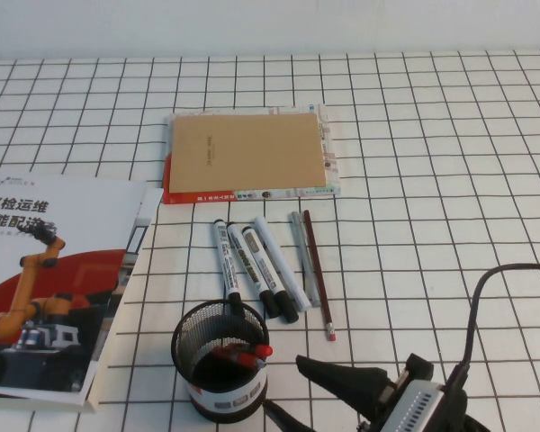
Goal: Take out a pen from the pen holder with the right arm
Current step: 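Take a marker out of the pen holder and lay it on the table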
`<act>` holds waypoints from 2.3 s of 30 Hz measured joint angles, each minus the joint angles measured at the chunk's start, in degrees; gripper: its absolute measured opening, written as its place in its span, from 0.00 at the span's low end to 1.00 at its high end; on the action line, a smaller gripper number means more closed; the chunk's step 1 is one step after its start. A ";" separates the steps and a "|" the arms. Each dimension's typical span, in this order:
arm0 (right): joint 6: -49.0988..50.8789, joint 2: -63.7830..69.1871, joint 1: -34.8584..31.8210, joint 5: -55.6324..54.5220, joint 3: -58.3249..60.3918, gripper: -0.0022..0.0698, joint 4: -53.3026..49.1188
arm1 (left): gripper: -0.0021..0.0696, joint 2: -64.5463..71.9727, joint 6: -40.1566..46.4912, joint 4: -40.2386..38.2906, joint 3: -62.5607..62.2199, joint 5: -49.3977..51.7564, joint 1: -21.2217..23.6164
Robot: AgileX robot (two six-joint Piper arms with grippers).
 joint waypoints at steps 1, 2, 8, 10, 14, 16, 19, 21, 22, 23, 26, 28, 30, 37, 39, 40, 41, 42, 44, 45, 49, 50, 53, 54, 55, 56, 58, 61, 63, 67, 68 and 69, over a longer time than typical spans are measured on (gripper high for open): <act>0.00 0.49 0.00 0.00 0.00 0.51 -0.39 | 0.03 0.00 0.00 0.00 0.00 0.00 0.00; 0.00 0.80 0.00 -0.03 0.00 0.51 -0.68 | 0.03 0.00 0.00 0.00 0.00 0.00 0.00; 1.02 1.83 0.00 -0.26 0.00 0.51 -2.15 | 0.03 0.00 0.00 0.00 0.00 0.00 0.00; 1.96 2.68 0.00 -0.37 -0.12 0.51 -2.29 | 0.03 0.00 0.00 0.00 0.00 0.00 0.00; 2.61 4.62 0.00 -0.37 -1.22 0.51 -2.28 | 0.03 0.00 0.00 0.00 0.00 0.00 0.00; 2.72 5.47 0.00 -0.37 -2.14 0.51 -2.28 | 0.03 0.00 0.00 0.00 0.00 0.00 0.00; 2.72 6.33 0.00 -0.37 -3.51 0.51 -2.31 | 0.03 0.00 0.00 0.00 0.00 0.00 0.00; 2.72 6.83 0.00 -0.37 -4.08 0.51 -2.31 | 0.03 0.00 0.00 0.00 0.00 0.00 0.00; 2.72 7.17 0.00 -0.47 -4.53 0.51 -1.83 | 0.03 0.00 0.00 0.00 0.00 0.00 0.00; 2.72 7.47 0.00 -0.47 -4.77 0.51 -1.24 | 0.03 0.00 0.00 0.00 0.00 0.00 0.00; 2.72 8.20 0.00 -0.57 -4.75 0.51 0.10 | 0.03 0.00 0.00 0.00 0.00 0.00 0.00; 2.72 8.60 0.00 -0.57 -4.75 0.51 0.31 | 0.03 0.00 0.00 0.00 0.00 0.00 0.00; 2.72 8.62 0.00 -0.57 -4.75 0.51 0.57 | 0.03 0.00 0.00 0.00 0.00 0.00 0.00; 2.72 8.88 0.00 -0.57 -5.02 0.51 2.15 | 0.03 0.00 0.00 0.00 0.00 0.00 0.00; 2.72 9.39 0.00 -0.68 -5.78 0.51 2.15 | 0.03 0.00 0.00 0.00 0.00 0.00 0.00; 2.72 9.77 0.00 -0.68 -5.98 0.51 2.15 | 0.03 0.00 0.00 0.00 0.00 0.00 0.00; 2.72 9.93 0.00 -0.68 -6.25 0.51 2.15 | 0.03 0.00 0.00 0.00 0.00 0.00 0.00; 2.72 10.18 0.00 -0.68 -6.36 0.50 2.15 | 0.03 0.00 0.00 0.00 0.00 0.00 0.00; 2.72 10.42 0.00 -0.68 -6.65 0.50 2.15 | 0.03 0.00 0.00 0.00 0.00 0.00 0.00; 2.72 10.42 0.00 -0.68 -6.79 0.50 2.15 | 0.03 0.00 0.00 0.00 0.00 0.00 0.00; 2.72 10.45 0.00 -0.68 -7.31 0.50 2.15 | 0.03 0.00 0.00 0.00 0.00 0.00 0.00; 2.72 10.45 0.00 -0.68 -7.52 0.49 2.15 | 0.03 0.00 0.00 0.00 0.00 0.00 0.00; 2.72 10.45 0.00 -0.68 -8.19 0.48 2.15 | 0.03 0.00 0.00 0.00 0.00 0.00 0.00; 2.72 10.45 0.00 -0.68 -8.22 0.48 2.15 | 0.03 0.00 0.00 0.00 0.00 0.00 0.00; 2.72 10.55 0.00 -0.68 -8.32 0.47 2.15 | 0.03 0.00 0.00 0.00 0.00 0.00 0.00; 2.72 10.68 0.00 -0.68 -8.30 0.47 2.15 | 0.03 0.00 0.00 0.00 0.00 0.00 0.00; 2.72 11.04 0.00 -0.68 -8.30 0.45 2.24 | 0.03 0.00 0.00 0.00 0.00 0.00 0.00; 2.72 11.48 0.00 -0.68 -8.30 0.43 2.24 | 0.03 0.00 0.00 0.00 0.00 0.00 0.00; 2.72 11.50 0.00 -0.68 -8.74 0.42 2.37 | 0.03 0.00 0.00 0.00 0.00 0.00 0.00; 2.72 11.50 0.00 -0.68 -9.63 0.42 2.37 | 0.03 0.00 0.00 0.00 0.00 0.00 0.00; 2.72 11.61 -0.28 -0.68 -9.91 0.42 2.37 | 0.03 0.00 0.00 0.00 0.00 0.00 0.00; 2.72 11.61 -0.44 -0.68 -10.23 0.42 2.37 | 0.03 0.00 0.00 0.00 0.00 0.00 0.00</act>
